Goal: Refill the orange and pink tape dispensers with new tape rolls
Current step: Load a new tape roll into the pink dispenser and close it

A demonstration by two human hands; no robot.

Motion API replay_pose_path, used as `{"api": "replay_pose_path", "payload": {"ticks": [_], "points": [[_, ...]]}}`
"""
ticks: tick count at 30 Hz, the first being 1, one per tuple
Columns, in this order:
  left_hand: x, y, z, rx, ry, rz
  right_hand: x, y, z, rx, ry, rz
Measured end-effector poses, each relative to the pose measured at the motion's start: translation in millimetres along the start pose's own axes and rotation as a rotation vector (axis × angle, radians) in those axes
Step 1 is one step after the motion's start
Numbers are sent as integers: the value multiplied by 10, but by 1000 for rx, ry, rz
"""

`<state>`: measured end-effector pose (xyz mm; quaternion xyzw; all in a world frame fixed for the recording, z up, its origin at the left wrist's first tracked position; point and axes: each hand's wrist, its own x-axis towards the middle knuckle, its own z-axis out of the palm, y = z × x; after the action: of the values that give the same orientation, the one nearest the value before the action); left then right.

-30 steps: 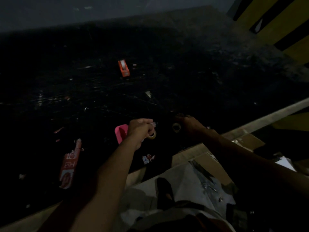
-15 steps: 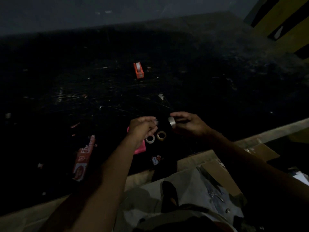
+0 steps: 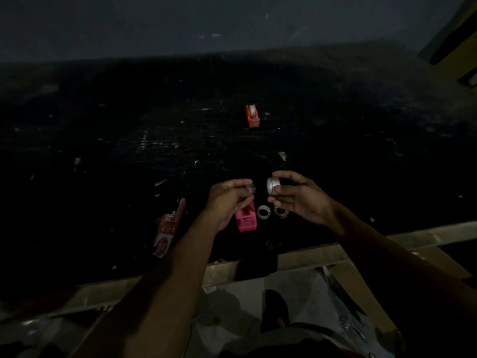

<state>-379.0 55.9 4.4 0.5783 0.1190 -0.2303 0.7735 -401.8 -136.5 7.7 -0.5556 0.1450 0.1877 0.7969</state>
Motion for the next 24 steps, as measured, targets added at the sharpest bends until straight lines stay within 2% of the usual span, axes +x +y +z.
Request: {"api": "replay_pose_path", "payload": {"ticks": [12, 24], "points": [[-149, 148, -238, -40, -4, 75, 40, 8, 340, -23, -62, -26], [-122, 152, -266, 94, -7, 106, 52, -8, 452, -157, -96, -34]]}}
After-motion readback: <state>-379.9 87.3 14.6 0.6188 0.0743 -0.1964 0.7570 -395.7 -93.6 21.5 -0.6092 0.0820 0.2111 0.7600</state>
